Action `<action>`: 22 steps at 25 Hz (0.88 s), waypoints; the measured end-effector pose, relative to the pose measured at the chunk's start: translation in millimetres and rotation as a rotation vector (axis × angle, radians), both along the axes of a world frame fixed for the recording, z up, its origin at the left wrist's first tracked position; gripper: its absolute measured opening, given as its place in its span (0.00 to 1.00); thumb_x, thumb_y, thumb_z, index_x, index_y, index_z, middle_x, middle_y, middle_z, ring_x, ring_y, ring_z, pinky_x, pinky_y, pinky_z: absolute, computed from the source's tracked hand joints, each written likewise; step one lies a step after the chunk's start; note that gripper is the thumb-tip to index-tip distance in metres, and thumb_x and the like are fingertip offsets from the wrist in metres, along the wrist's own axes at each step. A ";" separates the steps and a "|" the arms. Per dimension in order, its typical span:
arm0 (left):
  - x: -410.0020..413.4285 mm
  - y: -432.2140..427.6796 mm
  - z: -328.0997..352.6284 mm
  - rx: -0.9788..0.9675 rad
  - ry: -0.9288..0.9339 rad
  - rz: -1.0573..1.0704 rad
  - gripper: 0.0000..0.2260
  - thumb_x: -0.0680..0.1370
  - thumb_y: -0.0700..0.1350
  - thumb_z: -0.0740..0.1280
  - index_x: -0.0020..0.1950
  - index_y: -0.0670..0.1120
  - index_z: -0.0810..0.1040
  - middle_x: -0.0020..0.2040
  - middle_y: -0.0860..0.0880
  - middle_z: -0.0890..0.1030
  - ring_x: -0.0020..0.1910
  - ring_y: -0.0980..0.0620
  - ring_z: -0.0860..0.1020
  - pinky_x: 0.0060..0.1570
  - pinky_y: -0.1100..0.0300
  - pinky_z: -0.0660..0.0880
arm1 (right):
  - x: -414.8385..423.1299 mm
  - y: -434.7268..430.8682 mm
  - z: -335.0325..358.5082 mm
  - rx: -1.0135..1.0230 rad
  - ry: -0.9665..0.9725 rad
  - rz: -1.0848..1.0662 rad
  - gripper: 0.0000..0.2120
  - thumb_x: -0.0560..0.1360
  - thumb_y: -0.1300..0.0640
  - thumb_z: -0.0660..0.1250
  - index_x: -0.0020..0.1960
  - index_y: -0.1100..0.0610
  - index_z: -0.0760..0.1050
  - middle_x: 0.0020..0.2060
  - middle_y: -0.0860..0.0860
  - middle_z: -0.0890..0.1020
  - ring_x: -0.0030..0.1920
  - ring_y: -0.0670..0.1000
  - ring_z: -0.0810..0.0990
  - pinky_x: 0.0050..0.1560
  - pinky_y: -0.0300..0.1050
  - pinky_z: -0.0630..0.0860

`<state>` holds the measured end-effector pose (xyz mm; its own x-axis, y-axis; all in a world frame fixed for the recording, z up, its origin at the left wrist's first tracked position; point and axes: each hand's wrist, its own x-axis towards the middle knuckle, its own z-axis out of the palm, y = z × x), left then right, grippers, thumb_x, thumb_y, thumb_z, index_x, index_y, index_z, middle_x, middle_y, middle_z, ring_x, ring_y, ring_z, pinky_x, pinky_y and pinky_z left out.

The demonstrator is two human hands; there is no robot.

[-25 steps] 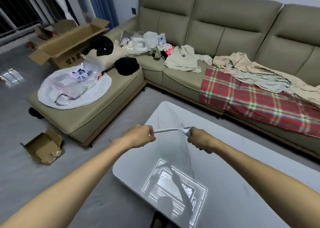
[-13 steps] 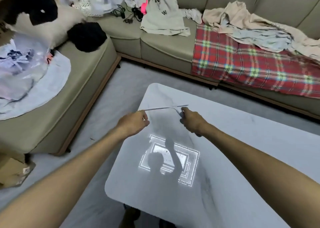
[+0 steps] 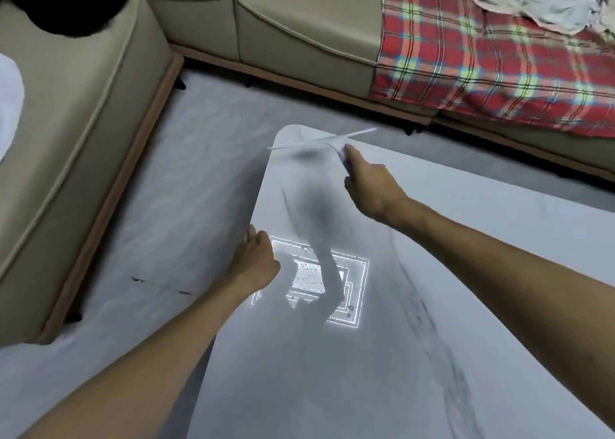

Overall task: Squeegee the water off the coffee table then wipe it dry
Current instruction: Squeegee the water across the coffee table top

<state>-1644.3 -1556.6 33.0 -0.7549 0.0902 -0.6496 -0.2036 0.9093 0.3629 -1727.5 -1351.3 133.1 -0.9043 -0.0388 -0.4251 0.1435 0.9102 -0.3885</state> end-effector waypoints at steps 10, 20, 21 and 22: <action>-10.3 14.6 -34.1 0.009 -0.237 -0.017 0.28 0.75 0.41 0.58 0.73 0.34 0.54 0.76 0.31 0.37 0.77 0.37 0.37 0.76 0.47 0.50 | -91.6 -24.5 -50.4 0.129 -0.013 0.099 0.18 0.77 0.66 0.53 0.65 0.57 0.66 0.54 0.63 0.78 0.43 0.62 0.74 0.37 0.49 0.71; -18.9 15.4 -14.5 0.027 -0.373 -0.052 0.34 0.76 0.43 0.57 0.77 0.36 0.44 0.75 0.33 0.33 0.76 0.39 0.33 0.76 0.48 0.48 | 13.9 15.5 -28.0 0.224 -0.205 0.239 0.28 0.77 0.65 0.55 0.75 0.53 0.54 0.38 0.57 0.73 0.33 0.56 0.69 0.31 0.46 0.63; -19.6 15.3 -12.9 0.025 -0.386 -0.058 0.34 0.76 0.43 0.57 0.77 0.36 0.43 0.75 0.33 0.32 0.76 0.39 0.32 0.76 0.48 0.48 | 13.5 21.6 -23.9 0.226 -0.220 0.239 0.26 0.77 0.64 0.55 0.74 0.53 0.57 0.39 0.58 0.75 0.34 0.57 0.70 0.31 0.46 0.62; -21.1 14.8 -12.5 0.022 -0.394 -0.066 0.34 0.76 0.42 0.57 0.77 0.36 0.44 0.75 0.33 0.32 0.76 0.39 0.32 0.76 0.48 0.48 | 6.6 25.6 -23.2 0.232 -0.195 0.229 0.24 0.78 0.63 0.55 0.73 0.53 0.58 0.44 0.61 0.77 0.38 0.60 0.73 0.34 0.46 0.64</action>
<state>-1665.4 -1541.8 20.6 -0.4403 0.1472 -0.8857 -0.2728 0.9179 0.2881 -1720.9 -1325.7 109.9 -0.7843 -0.1131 -0.6100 -0.0231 0.9879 -0.1534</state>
